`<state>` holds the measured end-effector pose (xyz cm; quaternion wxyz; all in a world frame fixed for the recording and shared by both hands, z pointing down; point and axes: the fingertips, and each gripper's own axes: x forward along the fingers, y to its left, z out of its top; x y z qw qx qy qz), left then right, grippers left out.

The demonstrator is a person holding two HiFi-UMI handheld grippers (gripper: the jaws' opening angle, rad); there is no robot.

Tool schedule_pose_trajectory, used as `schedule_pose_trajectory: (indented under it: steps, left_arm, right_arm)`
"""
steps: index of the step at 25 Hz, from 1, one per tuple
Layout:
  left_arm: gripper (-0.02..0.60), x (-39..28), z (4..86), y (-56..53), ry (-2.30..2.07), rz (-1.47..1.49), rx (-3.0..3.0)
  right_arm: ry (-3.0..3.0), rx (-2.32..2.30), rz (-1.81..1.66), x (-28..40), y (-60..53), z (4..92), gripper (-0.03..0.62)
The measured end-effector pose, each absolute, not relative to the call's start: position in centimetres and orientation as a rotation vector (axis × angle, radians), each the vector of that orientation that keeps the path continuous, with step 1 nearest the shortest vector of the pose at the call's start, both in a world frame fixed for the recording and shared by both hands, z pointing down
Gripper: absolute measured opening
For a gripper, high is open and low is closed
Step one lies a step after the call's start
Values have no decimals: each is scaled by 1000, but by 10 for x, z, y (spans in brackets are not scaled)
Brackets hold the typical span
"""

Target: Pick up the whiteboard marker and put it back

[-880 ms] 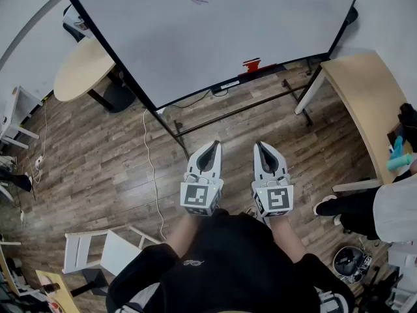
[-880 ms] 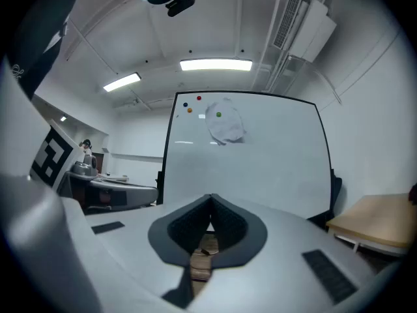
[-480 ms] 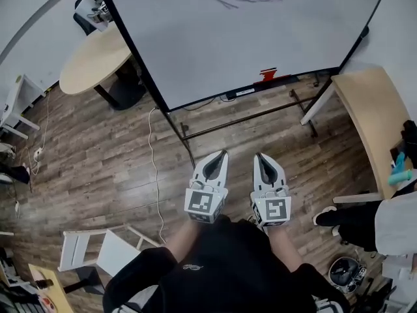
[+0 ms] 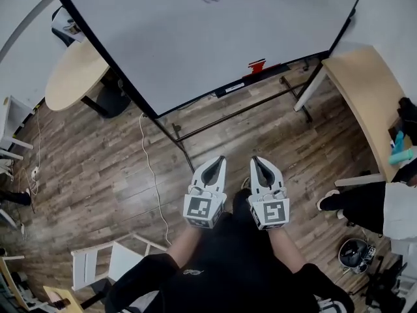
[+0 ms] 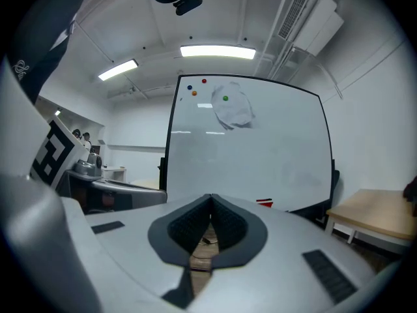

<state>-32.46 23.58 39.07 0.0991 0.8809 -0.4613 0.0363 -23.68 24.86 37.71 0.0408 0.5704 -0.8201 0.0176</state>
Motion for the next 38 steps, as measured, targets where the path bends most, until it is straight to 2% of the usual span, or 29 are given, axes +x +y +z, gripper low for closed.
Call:
schedule_pose_trajectory:
  steps: [25,38]
  left_arm:
    - [6,-200,413,30,-1388,236,2534]
    - [6,-170,461,-20,-1313,629,2530]
  right_arm:
    - [-2658,1636,182,-111,42,397,2]
    - [-2606,1655,345,-62,3,440,2]
